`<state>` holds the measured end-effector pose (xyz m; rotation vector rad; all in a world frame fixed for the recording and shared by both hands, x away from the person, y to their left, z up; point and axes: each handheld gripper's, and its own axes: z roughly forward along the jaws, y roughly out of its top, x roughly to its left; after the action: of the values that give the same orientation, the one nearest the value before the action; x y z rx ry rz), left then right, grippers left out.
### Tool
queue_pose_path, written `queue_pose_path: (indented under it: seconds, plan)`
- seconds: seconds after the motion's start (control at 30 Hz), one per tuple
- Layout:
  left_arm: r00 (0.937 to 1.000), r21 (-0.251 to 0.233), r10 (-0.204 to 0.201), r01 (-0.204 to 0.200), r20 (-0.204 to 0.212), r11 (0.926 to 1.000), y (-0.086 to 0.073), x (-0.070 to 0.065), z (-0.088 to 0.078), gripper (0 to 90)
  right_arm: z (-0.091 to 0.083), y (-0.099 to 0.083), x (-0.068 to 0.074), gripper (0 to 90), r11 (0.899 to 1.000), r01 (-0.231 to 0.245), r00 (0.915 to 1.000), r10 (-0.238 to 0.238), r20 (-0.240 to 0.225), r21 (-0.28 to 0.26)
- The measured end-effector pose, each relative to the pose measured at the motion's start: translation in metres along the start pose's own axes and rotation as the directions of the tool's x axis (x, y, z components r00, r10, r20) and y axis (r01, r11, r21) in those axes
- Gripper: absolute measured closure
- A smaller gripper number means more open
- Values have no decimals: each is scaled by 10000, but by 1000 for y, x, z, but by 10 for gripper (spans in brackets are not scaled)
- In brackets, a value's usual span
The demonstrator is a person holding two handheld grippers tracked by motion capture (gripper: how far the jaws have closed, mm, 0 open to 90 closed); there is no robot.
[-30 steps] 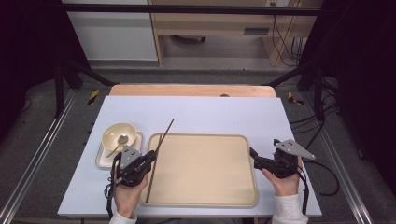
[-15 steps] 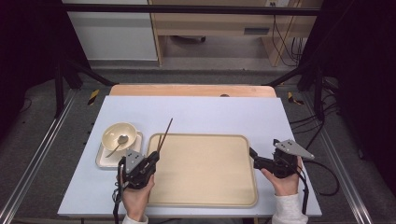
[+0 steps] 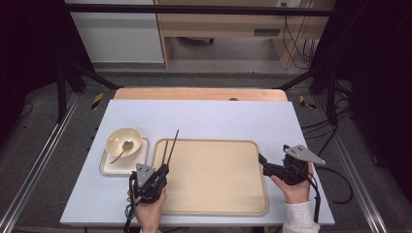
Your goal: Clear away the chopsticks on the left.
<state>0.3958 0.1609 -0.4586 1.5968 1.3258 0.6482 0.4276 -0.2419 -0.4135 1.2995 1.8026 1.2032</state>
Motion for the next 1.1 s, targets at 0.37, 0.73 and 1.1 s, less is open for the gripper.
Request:
queue_pose_path:
  seconds: [0.37, 0.73, 1.1]
  plan:
    - [9994, 395, -133, 145, -307, 9991, -10, -1, 10, 850, 1, 0, 1, 69, 10000, 28, 10000, -28, -5, 44]
    - [9981, 872, -211, 261, -578, 9958, -13, 1, 16, 849, 1, 0, 1, 69, 10000, 64, 10000, -63, -5, 34]
    - [9975, 1247, -63, 151, -711, 9921, -18, -1, 19, 848, 1, 0, 1, 69, 10000, 68, 10000, -68, -9, 28]
